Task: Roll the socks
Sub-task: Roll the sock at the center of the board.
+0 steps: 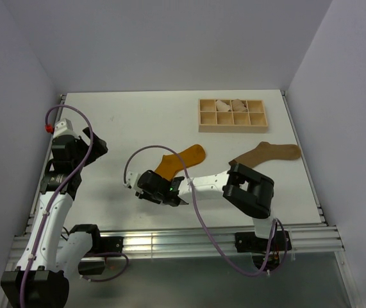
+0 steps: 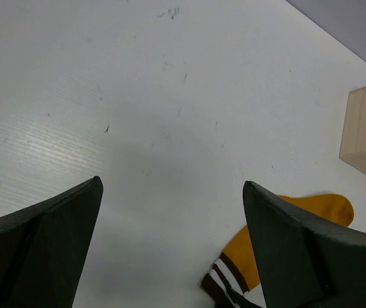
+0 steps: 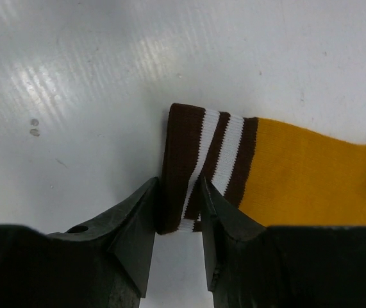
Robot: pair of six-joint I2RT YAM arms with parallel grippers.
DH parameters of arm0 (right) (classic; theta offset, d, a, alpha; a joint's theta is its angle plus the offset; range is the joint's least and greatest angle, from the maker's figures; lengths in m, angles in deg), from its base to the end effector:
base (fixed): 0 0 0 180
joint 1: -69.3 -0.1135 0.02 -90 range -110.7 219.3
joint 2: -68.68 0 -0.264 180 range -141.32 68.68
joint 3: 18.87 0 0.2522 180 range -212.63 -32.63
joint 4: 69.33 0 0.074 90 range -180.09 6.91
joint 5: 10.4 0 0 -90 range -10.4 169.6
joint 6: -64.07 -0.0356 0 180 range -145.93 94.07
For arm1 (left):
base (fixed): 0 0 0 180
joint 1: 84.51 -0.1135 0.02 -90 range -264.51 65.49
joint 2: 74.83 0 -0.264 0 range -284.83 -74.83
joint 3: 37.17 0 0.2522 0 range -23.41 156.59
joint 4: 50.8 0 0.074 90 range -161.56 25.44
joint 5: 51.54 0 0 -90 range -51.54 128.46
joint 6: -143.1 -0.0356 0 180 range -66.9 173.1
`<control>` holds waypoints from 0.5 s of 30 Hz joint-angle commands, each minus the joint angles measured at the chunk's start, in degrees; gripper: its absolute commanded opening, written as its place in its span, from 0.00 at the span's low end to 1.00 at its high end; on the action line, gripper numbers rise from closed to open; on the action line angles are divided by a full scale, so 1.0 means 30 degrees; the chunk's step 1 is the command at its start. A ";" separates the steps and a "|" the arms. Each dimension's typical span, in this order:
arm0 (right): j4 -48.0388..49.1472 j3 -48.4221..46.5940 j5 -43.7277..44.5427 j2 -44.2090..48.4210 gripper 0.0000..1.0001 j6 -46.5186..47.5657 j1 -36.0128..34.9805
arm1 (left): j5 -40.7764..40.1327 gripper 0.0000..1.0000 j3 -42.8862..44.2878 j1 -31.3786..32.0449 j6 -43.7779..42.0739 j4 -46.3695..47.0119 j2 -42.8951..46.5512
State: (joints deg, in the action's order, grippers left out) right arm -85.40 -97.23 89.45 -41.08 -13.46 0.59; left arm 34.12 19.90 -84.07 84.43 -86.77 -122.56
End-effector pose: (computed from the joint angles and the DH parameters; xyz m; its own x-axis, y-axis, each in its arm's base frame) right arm 0.1503 0.3689 0.1502 -0.0721 -0.7709 -0.6328 -0.9131 0.3062 -0.2691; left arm 0.1892 0.0012 0.3007 -0.3517 -0.5158 -0.7812 -0.2843 0.8539 -0.4358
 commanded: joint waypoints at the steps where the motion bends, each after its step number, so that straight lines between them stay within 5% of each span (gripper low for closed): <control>1: -0.1311 0.0234 0.0702 -0.0446 0.39 -0.1313 0.0314 | 0.0274 0.97 0.0300 -0.0091 0.0161 -0.0036 0.0030; 8: -0.1693 0.0087 0.0265 -0.0535 0.24 -0.1929 0.0607 | 0.0333 0.97 0.0271 -0.0091 0.0161 0.0023 0.0029; 15: -0.1430 0.0497 -0.3191 0.1015 0.07 -0.3188 0.1660 | 0.1734 0.97 -0.0051 -0.0091 0.0044 0.0754 0.0263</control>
State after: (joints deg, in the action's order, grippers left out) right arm -86.41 -97.05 85.73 -40.40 -19.67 3.65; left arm 36.00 19.88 -84.07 84.41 -86.67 -122.66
